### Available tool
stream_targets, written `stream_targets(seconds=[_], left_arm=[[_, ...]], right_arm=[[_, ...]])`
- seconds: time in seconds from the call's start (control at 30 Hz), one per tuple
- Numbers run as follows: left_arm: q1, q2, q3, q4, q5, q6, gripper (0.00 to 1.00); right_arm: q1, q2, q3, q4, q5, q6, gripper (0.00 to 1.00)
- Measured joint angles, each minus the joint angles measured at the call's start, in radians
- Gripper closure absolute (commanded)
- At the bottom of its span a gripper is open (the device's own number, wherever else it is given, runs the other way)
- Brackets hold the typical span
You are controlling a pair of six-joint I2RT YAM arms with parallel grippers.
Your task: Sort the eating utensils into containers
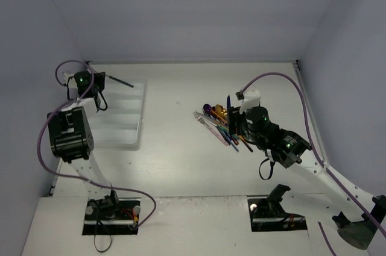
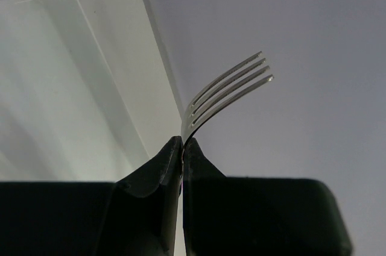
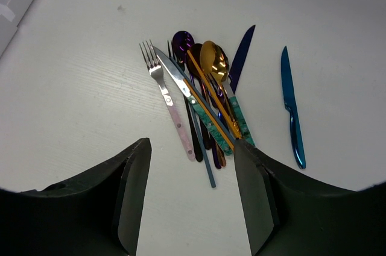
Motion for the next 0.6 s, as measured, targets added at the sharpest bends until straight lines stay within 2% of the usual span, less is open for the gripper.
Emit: stream_targets(seconds=[0.1,0.23,0.3,0.37,0.43,0.47,0.6], left_arm=[[0.001,0.109,0.077,0.017,0.038,-0.003,1.0],[-0.001,0.168,0.095,0.03,0.064,-0.01,1.0],[-0.001,0.173,0.084,0.036,0.067,-0.01,0.91],[-0.001,0.173,0.063,0.044,0.067,-0.009,0.74],[-0.001,0.173,0.039,0.052,0.067,-0.009,0.64],[-0.001,0.173,0.028,0.053,0.068,-0.009,0.55],[-0.001,0.172,0.003,0.057,0.072,-0.014,0.37]], right_arm=[[-0.006,-0.001,-0.027,-0.001,0.001,0.019,0.45],[-0.018,-0.014,-0.069,-0.001,0.003,0.05,0.44],[-0.023,-0.015,-0.084,-0.002,0.007,0.059,0.44],[-0.027,-0.014,-0.092,-0.005,0.014,0.064,0.44],[-0.029,-0.011,-0.094,-0.008,0.022,0.066,0.44],[-0.032,-0.008,-0.094,-0.008,0.026,0.067,0.44],[-0.038,0.016,-0.094,-0.008,0.031,0.067,0.44]])
